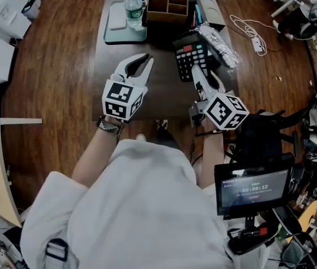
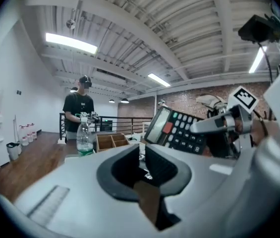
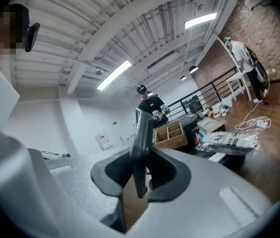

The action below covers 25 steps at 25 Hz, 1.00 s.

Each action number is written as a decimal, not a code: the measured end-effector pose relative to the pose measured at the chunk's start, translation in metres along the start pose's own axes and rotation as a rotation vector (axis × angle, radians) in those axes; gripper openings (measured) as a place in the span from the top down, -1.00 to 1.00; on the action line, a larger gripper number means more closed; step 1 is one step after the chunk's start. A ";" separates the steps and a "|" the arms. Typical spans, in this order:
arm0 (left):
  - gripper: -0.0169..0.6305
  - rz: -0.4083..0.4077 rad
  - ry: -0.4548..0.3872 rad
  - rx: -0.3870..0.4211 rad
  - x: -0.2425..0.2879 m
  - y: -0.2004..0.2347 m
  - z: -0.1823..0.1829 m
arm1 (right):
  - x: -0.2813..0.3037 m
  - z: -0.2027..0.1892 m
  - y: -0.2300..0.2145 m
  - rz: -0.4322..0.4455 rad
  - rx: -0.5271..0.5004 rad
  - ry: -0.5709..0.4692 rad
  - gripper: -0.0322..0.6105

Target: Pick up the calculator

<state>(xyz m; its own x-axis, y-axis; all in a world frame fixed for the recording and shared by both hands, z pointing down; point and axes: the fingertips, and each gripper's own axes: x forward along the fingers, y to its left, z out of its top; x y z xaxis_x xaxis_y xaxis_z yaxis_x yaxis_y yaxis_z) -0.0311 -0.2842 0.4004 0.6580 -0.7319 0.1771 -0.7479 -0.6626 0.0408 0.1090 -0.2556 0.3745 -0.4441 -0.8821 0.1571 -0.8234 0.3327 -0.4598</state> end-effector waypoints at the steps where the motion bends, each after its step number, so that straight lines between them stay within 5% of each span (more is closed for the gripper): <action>1: 0.82 0.007 -0.011 0.009 -0.006 0.000 0.006 | -0.006 0.004 0.005 -0.009 -0.028 -0.013 0.69; 13: 0.90 0.062 -0.075 0.058 -0.044 -0.009 0.036 | -0.042 0.024 0.015 -0.162 -0.194 -0.061 0.69; 25: 0.93 0.074 -0.145 0.165 -0.028 -0.040 0.080 | -0.050 0.070 0.024 -0.141 -0.441 -0.120 0.69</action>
<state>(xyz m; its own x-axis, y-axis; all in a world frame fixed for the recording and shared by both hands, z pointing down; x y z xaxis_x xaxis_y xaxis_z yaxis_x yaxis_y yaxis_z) -0.0127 -0.2502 0.3153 0.6163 -0.7869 0.0304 -0.7781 -0.6144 -0.1304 0.1361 -0.2274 0.2941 -0.2949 -0.9524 0.0776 -0.9555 0.2940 -0.0224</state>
